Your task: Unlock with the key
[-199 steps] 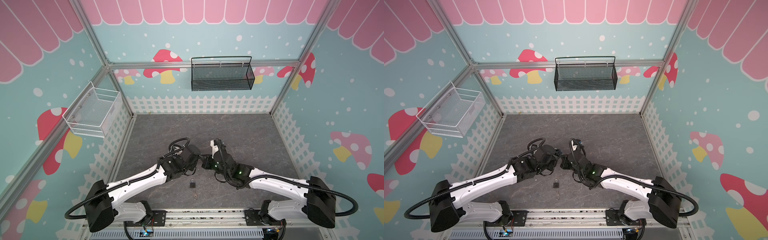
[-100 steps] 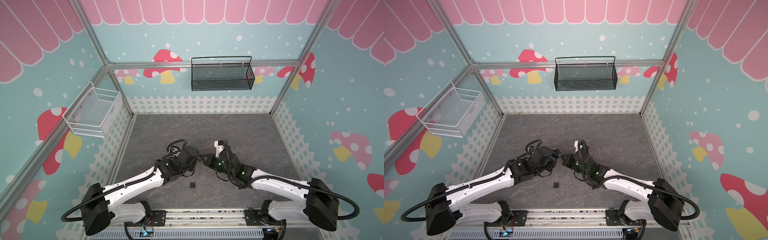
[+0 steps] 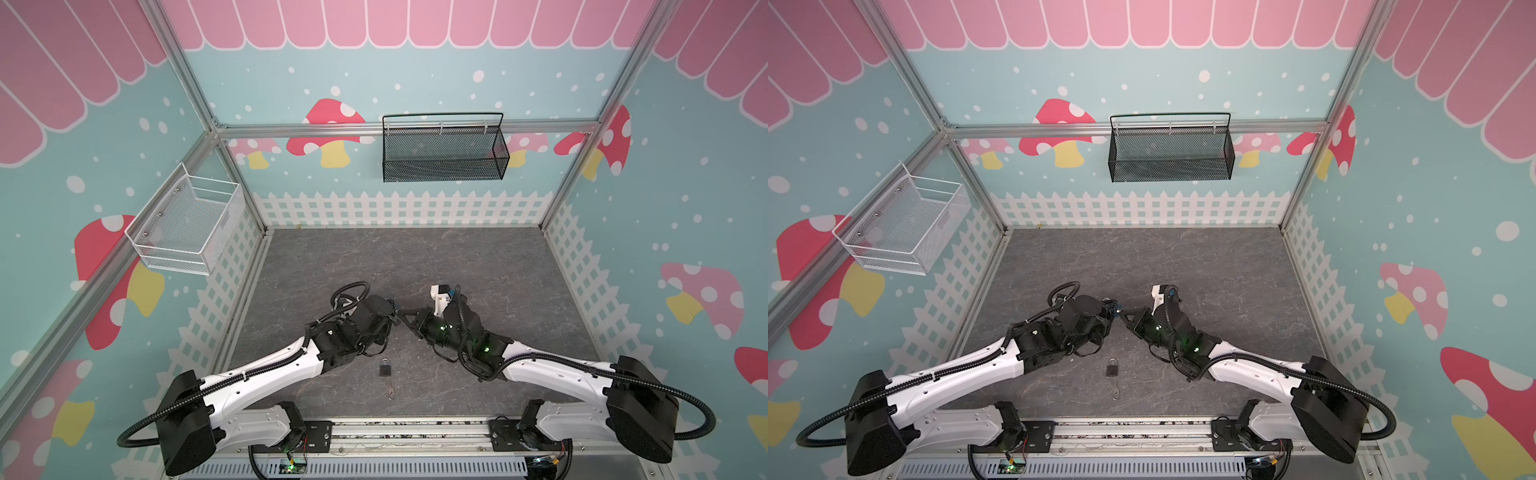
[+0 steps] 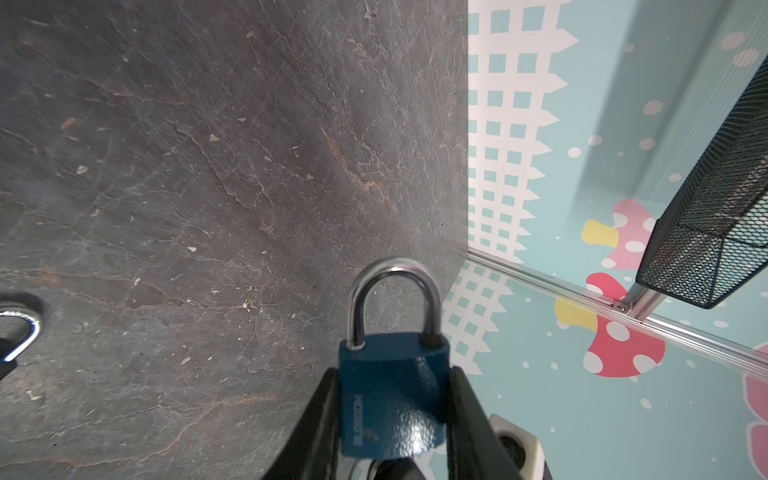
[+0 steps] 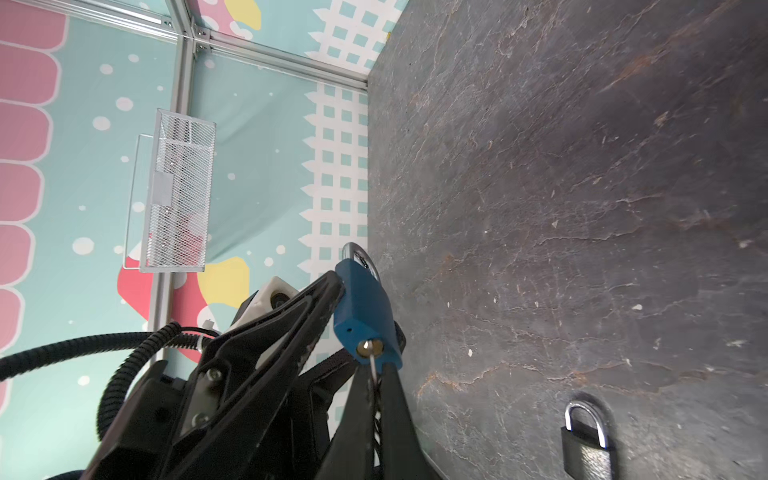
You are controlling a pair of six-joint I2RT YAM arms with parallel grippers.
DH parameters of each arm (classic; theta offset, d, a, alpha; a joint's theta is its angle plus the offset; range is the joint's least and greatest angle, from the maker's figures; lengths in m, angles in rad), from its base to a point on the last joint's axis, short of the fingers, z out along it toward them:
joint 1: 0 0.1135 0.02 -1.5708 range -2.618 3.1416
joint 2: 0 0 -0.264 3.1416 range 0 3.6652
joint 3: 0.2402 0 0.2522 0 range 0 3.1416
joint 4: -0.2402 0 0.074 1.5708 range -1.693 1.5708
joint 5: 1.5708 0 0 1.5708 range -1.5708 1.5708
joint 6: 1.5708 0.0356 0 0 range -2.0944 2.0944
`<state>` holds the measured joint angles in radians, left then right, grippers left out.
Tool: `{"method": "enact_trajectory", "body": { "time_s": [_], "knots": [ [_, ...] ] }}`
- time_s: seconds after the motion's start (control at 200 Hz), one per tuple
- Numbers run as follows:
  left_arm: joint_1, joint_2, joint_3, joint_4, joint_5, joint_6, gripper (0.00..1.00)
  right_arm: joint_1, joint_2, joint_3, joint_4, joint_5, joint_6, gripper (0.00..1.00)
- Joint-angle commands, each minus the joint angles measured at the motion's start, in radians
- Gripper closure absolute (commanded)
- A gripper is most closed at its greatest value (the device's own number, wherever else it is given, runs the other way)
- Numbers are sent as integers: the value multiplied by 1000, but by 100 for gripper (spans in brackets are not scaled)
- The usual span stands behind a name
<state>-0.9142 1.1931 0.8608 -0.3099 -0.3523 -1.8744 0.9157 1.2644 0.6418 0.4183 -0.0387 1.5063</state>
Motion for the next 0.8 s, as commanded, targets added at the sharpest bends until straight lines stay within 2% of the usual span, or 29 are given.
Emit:
{"method": "enact_trajectory", "body": {
  "time_s": [0.0,0.415,0.75,0.795],
  "knots": [
    [-47,-23,-9,96,81,-54,100,3,-11,-4,172,-58,72,100],
    [-53,-39,-23,144,76,-60,100,0,3,-20,256,-116,166,100],
    [-57,-62,-40,183,39,-71,100,0,18,-37,297,-152,231,100],
    [-59,-64,-44,190,4,-77,100,2,24,-42,313,-157,243,100]
  ]
}}
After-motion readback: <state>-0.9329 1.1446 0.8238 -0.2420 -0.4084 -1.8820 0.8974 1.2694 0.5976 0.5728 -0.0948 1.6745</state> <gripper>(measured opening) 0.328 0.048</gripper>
